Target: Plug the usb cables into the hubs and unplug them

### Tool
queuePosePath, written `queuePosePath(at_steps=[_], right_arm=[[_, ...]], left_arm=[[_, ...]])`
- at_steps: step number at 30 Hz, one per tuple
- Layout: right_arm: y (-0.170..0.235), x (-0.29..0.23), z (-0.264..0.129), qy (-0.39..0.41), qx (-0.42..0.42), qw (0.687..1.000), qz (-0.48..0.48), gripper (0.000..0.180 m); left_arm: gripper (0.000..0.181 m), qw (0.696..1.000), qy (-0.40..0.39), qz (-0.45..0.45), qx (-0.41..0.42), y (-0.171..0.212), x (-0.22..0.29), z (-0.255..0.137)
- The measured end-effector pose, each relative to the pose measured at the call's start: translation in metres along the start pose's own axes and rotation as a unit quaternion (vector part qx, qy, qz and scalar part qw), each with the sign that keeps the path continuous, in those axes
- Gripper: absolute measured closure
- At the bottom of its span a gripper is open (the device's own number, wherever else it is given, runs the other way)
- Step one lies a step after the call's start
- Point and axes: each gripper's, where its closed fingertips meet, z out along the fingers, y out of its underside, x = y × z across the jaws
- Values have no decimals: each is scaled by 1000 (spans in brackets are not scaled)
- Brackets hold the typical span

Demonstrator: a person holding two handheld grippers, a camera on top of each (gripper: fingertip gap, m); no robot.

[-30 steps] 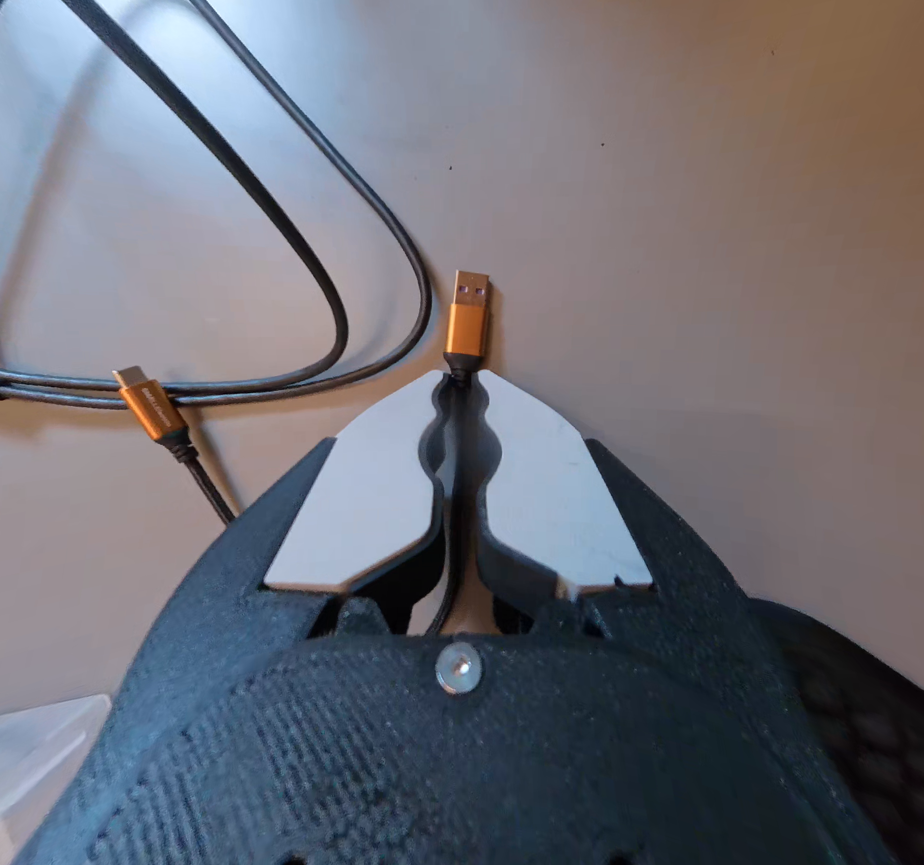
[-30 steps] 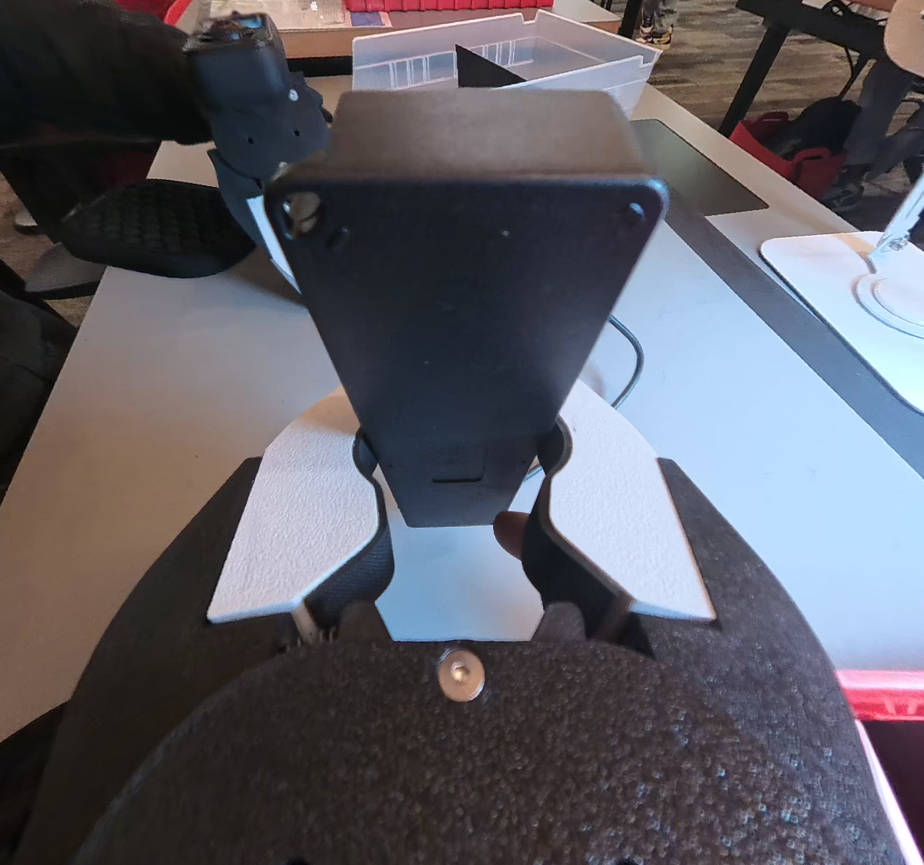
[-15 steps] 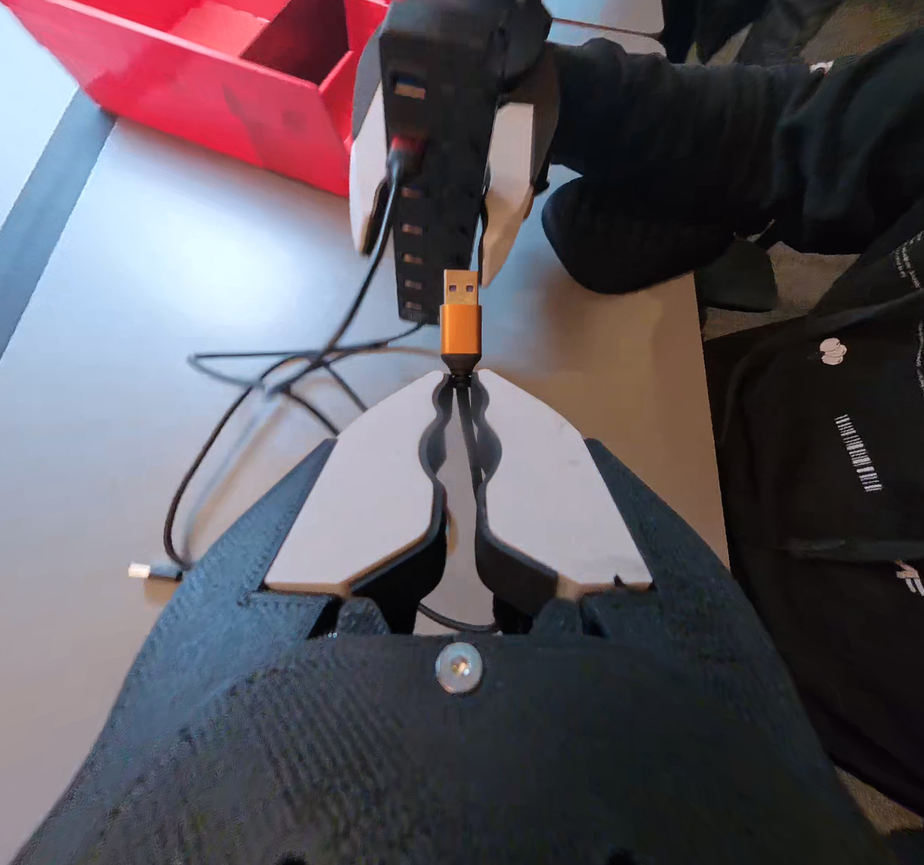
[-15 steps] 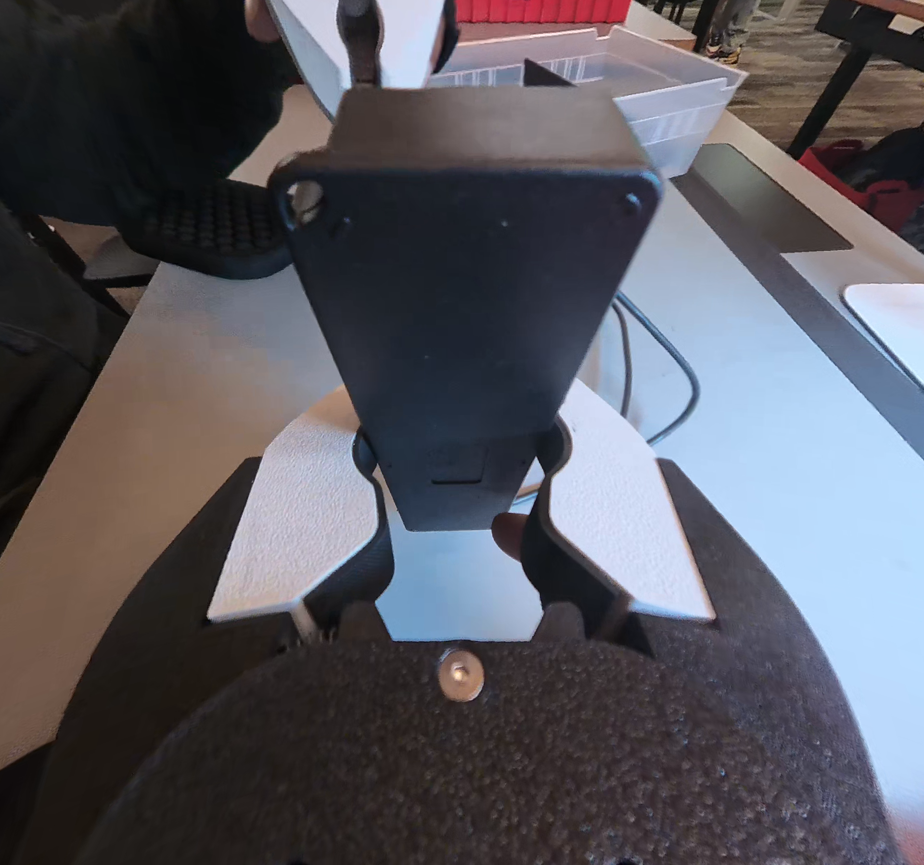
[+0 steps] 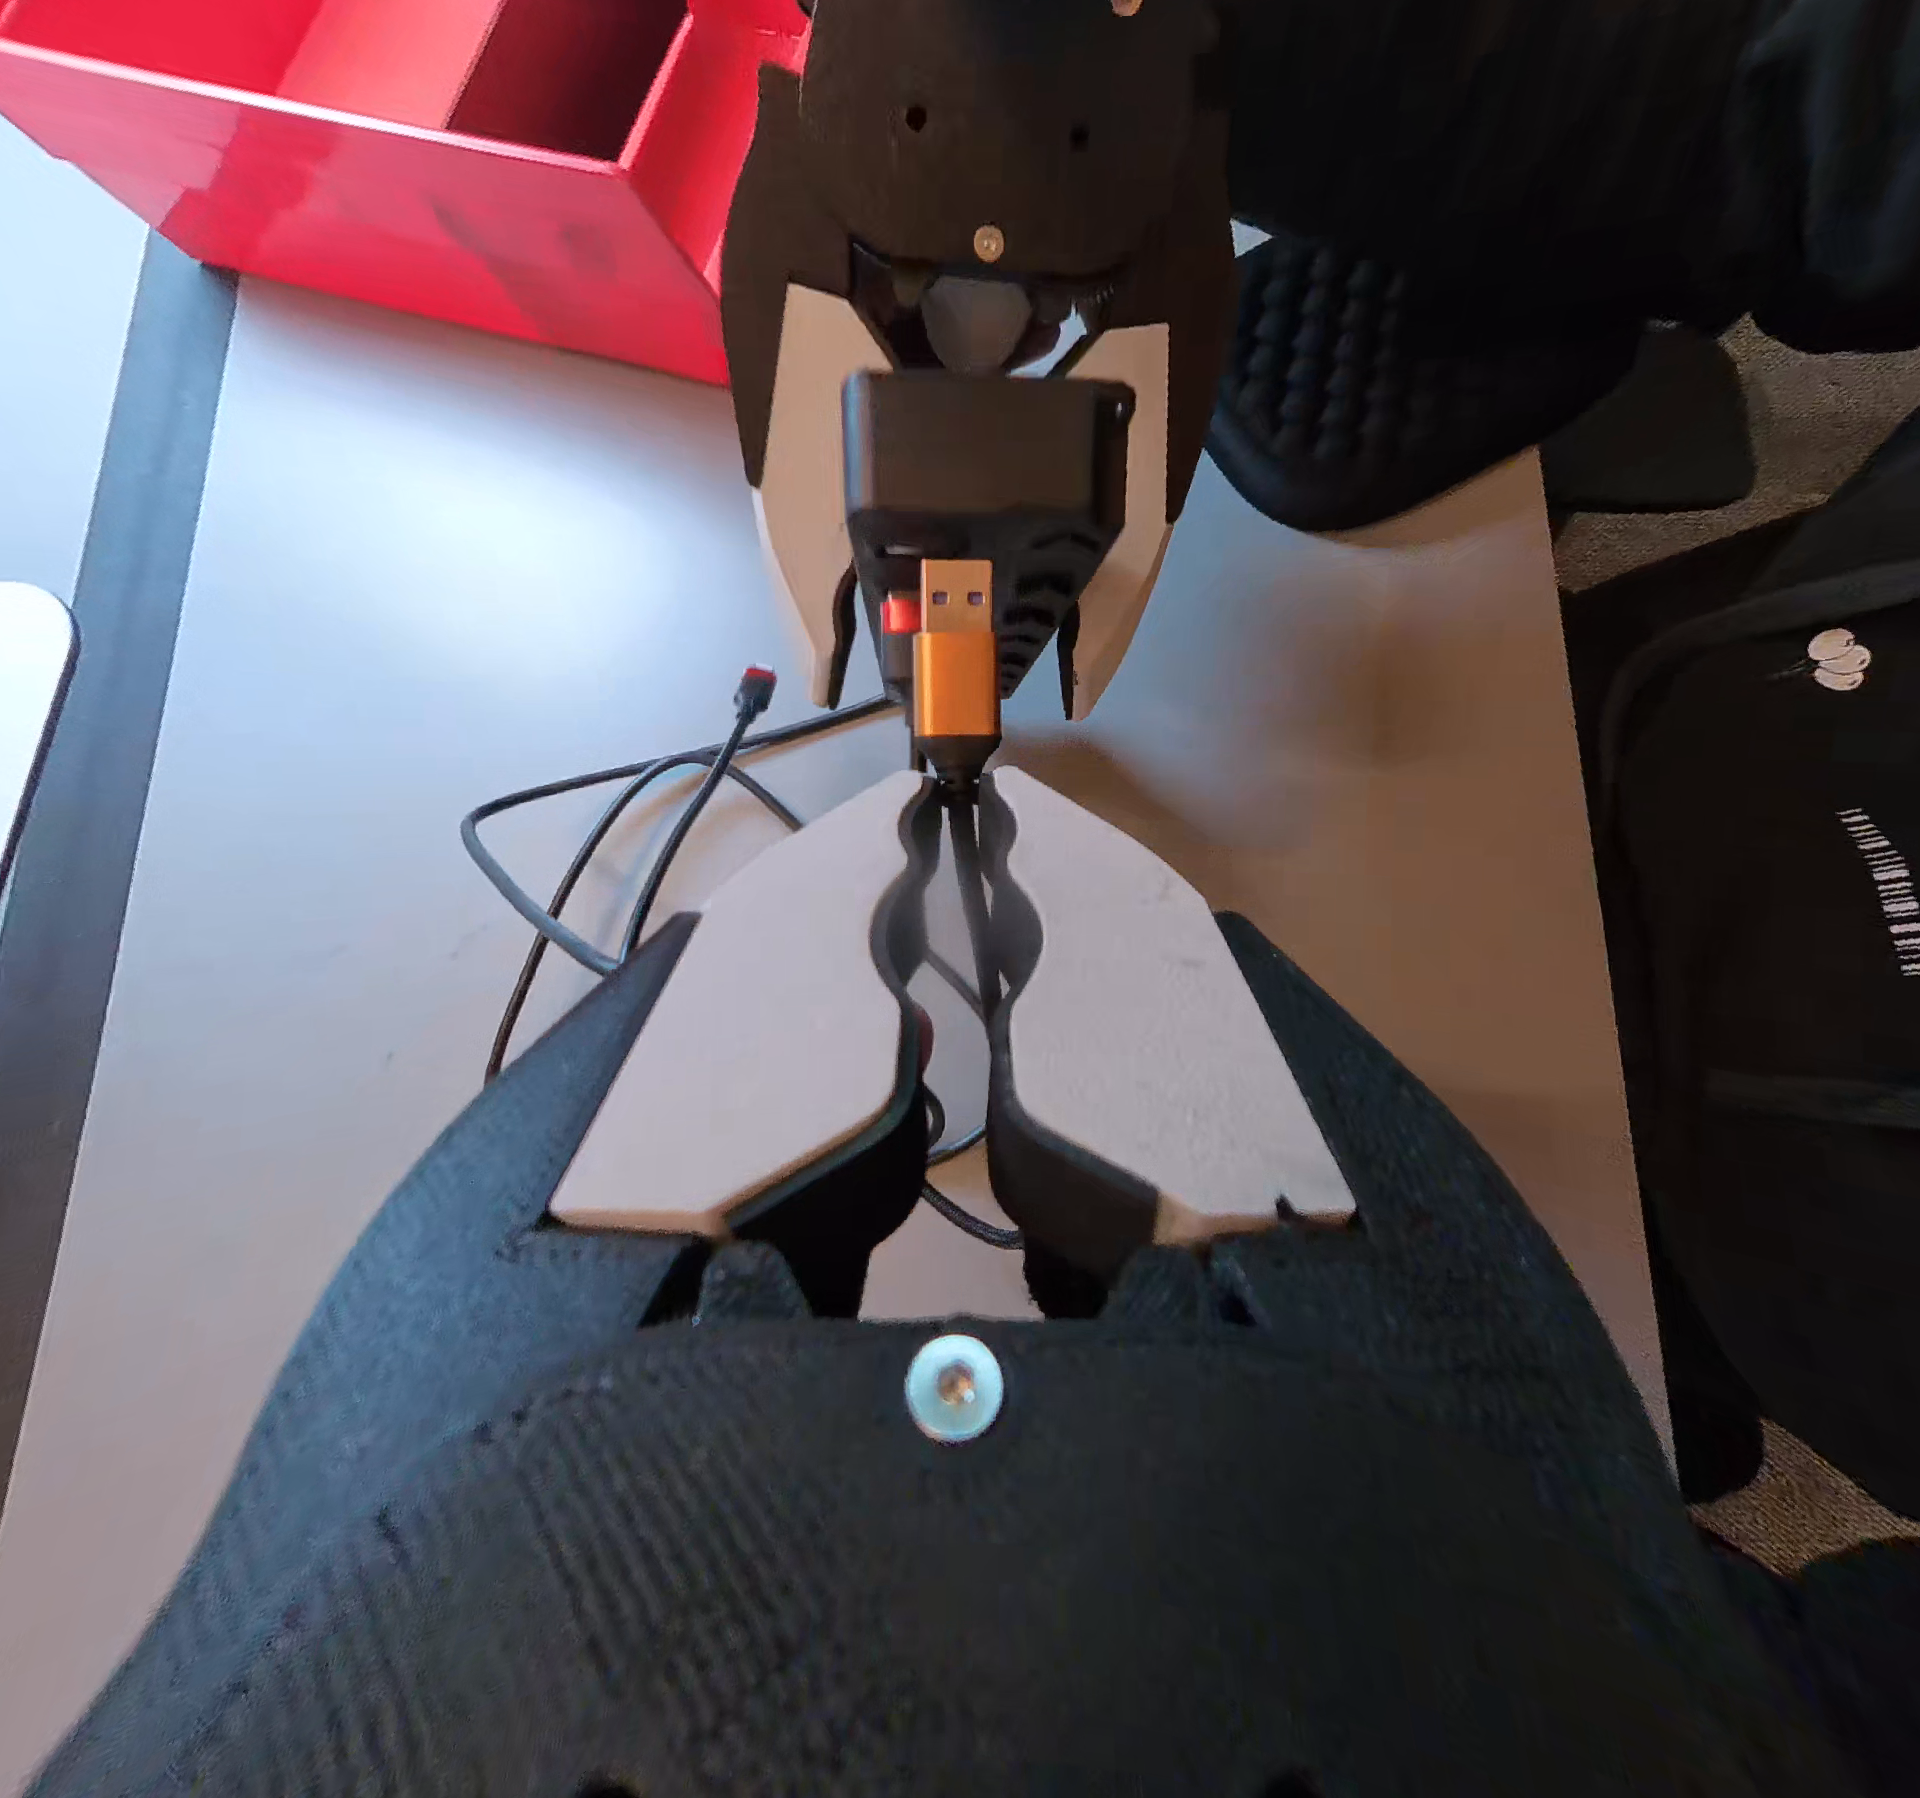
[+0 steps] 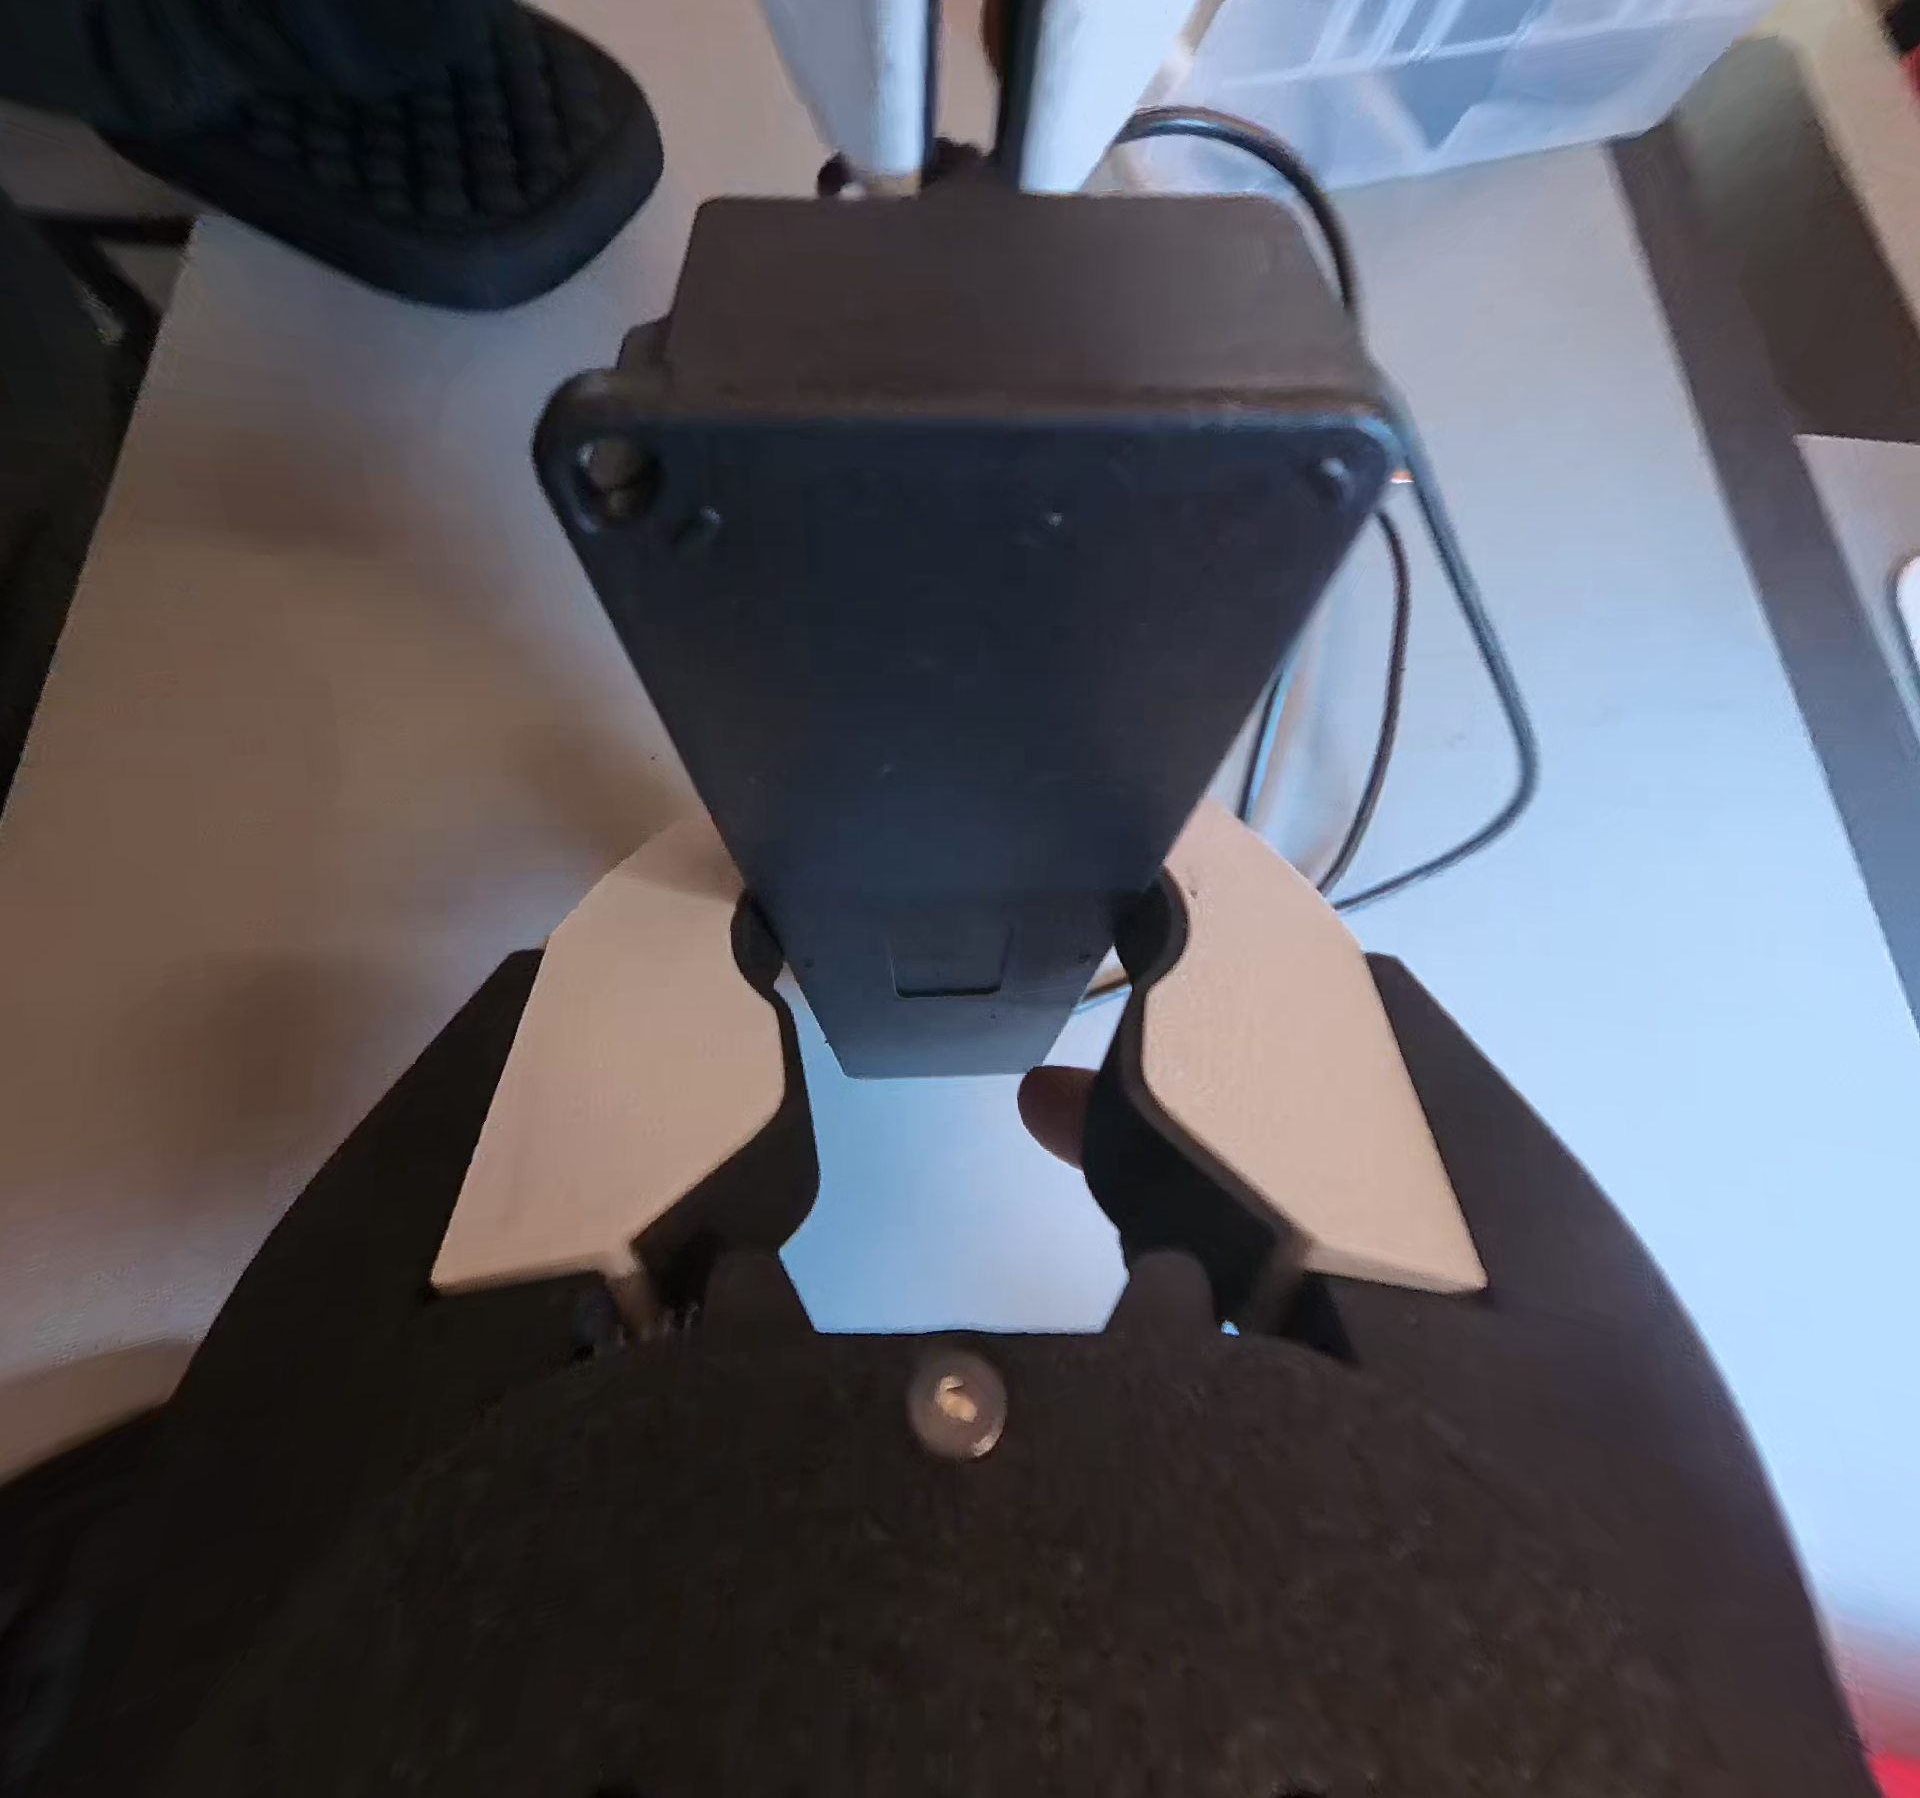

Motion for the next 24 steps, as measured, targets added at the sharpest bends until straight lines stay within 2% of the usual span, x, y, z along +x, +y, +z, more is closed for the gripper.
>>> queuePosePath(at_steps=[5, 12, 18, 24], right_arm=[[-6, 2, 12, -17, -22, 1000, -10, 116], [-8, 2, 17, -18, -48, 999, -14, 116], [-13, -2, 25, -23, -39, 999, -17, 116], [-14, -4, 29, -22, -36, 999, -17, 116]], left_arm=[[174, 1000, -11, -9, -11, 14, -7, -11], [174, 1000, -7, -11, 13, 10, -6, -21], [174, 1000, 17, -11, 20, 8, 1, -15], [174, 1000, 27, -12, -7, 13, 6, -6]])
